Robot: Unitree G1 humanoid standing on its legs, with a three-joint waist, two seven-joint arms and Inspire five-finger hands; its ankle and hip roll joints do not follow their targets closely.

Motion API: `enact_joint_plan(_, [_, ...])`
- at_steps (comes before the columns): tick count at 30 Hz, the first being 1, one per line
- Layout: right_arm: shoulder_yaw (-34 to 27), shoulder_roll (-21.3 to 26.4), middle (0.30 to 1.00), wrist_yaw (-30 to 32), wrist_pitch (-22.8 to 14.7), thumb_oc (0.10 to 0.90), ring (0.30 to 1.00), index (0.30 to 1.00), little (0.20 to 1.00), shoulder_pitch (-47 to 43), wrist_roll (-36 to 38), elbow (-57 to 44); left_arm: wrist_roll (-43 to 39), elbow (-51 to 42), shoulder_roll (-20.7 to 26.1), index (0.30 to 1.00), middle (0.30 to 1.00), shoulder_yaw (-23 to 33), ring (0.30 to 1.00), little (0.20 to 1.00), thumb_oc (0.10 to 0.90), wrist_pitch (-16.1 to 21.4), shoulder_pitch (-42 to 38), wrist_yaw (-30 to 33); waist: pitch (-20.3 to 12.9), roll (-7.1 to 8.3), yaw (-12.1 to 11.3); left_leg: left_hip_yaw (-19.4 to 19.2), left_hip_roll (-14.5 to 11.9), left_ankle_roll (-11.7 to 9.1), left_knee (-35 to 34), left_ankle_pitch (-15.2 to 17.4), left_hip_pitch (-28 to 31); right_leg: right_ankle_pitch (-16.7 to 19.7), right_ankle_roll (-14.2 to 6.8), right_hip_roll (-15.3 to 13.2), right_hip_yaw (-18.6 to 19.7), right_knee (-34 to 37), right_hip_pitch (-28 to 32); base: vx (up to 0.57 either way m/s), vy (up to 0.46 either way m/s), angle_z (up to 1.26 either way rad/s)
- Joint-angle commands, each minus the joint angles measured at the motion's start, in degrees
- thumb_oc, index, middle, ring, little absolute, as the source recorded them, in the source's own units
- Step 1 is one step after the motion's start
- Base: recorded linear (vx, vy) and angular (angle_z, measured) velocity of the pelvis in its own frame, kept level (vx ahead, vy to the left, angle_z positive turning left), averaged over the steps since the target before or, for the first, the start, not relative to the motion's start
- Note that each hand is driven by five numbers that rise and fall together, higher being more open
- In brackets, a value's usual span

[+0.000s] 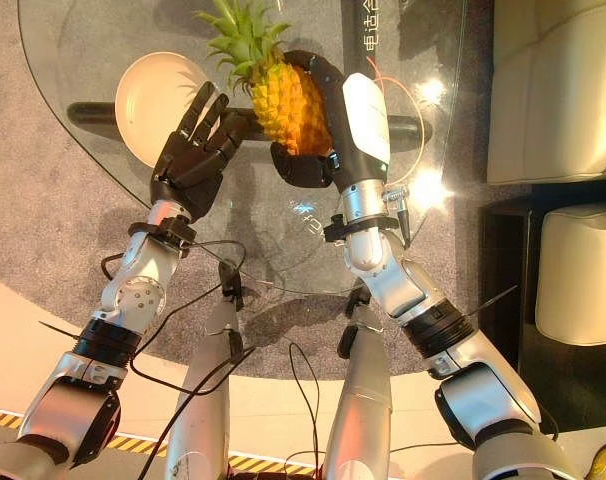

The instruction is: Pick up the fruit to the plate

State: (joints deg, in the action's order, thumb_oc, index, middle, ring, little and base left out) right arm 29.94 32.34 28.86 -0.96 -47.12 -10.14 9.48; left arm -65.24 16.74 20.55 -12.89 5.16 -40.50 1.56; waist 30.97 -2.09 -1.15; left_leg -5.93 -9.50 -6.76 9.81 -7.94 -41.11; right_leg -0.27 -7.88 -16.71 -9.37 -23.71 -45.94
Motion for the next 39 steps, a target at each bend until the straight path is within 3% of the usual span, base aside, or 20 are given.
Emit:
enact_joint_plan(1, [0.55,2.37,0.300,0.92,-6.92,0.100,0.300,0.300,0.200,-9.27,-2.55,-13.07,-4.47,-9.10,0.58,0.900,0.900,-0.89,0.900,0.900,0.800,2.11,-4.75,-4.03,-1.18,-0.21,0.20,1.57,-0.67,-1.60,4.60,2.84,-1.86,4.70,-2.82,-1.79,-1.09,7.22,3.34,0.00,0.000,0.00])
enact_joint_plan(13, [3.29,3.60,0.300,-1.31,-7.17,0.100,0.300,0.300,0.200,-9.84,-3.31,-13.84,-10.09,-10.19,-0.31,0.900,0.900,0.12,0.900,0.900,0.800,4.56,-3.98,-3.95,-1.18,-0.06,-0.01,1.79,-0.65,-1.60,5.11,3.06,-2.34,4.45,-2.72,-1.95,-1.36,6.90,3.15,0.00,0.000,0.00])
enact_joint_plan(32, [5.77,4.51,0.300,-3.95,-7.58,0.100,0.300,0.300,0.200,-11.22,-1.83,-15.22,-9.92,-11.35,0.42,0.900,0.900,-2.06,0.900,0.900,0.800,1.29,-4.19,-5.87,-1.18,0.01,-0.06,1.97,-0.51,-1.47,5.47,3.10,-2.97,4.51,-2.69,-1.79,-1.40,6.80,2.75,0.00,0.000,0.00])
enact_joint_plan(39, [7.16,4.97,0.300,-5.00,-7.43,0.100,0.300,0.300,0.200,-11.66,-2.08,-15.05,-11.13,-11.91,0.66,0.900,0.900,-2.07,0.900,0.900,0.800,3.89,-4.42,-4.83,-1.18,-0.05,-0.20,2.18,-0.36,-1.39,5.74,3.16,-3.16,4.44,-2.60,-1.84,-1.39,6.60,2.63,0.00,0.000,0.00])
